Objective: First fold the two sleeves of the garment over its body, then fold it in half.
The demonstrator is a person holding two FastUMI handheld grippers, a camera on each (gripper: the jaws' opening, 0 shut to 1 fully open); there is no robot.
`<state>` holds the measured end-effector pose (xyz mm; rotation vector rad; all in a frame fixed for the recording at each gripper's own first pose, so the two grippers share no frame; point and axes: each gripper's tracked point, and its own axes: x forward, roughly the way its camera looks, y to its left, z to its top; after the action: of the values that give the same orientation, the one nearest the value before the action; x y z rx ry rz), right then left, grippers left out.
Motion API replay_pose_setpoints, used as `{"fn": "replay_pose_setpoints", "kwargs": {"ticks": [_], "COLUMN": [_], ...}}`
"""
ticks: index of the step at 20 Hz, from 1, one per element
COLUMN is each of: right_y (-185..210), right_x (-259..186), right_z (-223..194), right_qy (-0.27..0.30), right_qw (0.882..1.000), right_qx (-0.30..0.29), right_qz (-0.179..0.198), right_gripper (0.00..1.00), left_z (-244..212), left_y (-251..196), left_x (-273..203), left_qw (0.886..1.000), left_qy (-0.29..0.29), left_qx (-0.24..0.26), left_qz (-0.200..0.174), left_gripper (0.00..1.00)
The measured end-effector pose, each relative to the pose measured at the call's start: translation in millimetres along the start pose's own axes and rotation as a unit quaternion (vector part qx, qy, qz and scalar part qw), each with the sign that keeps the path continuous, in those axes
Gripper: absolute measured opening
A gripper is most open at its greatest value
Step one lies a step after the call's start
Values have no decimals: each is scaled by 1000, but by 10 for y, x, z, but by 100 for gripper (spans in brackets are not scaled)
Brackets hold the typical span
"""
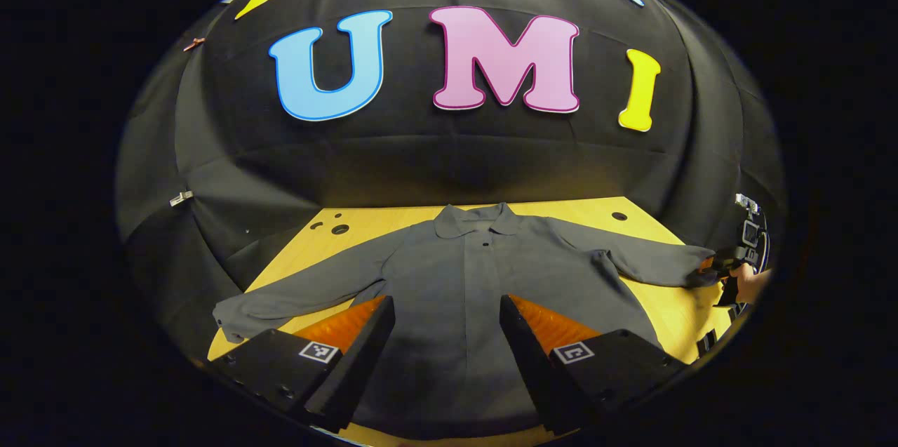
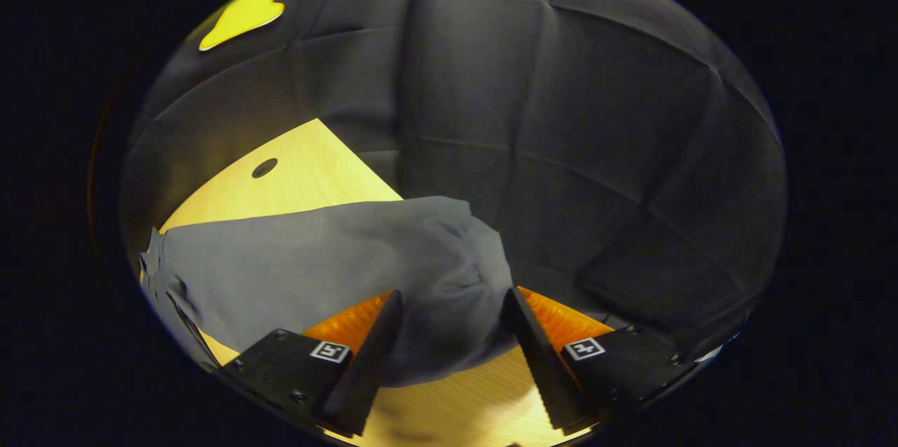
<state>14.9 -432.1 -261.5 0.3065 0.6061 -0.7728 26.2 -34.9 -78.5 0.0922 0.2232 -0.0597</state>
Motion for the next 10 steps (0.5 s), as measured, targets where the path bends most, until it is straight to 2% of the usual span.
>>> {"fn": "replay_pose_setpoints", "kwargs": {"ticks": [1,2,5,8,9,10], "right_y": [12,31,154,217,251,275], "right_x": [9,-5,-32,-68,-48,-70], "right_z": [-8,-9,-42,-37,-57,-49], "right_qy": [2,2,0,8,14,16], "right_qw": [1000,1000,999,999,998,998], "right_qx": [0,-9,-27,-15,-6,0], "right_qz": [2,10,35,46,56,64], "right_gripper": [85,80,40,2,0,6], "left_z": [-19,-45,-100,-116,-132,-147], "left_y": [19,28,81,140,157,159], "left_x": [-20,-21,-33,-46,-39,-40], "left_qw": [1000,1000,1000,1000,1000,1000], "left_qy": [2,5,10,12,13,15], "left_qx": [-2,-5,-9,-9,-11,-12], "left_qz": [2,4,11,18,20,21], "left_gripper": [95,95,95,95,95,95]}}
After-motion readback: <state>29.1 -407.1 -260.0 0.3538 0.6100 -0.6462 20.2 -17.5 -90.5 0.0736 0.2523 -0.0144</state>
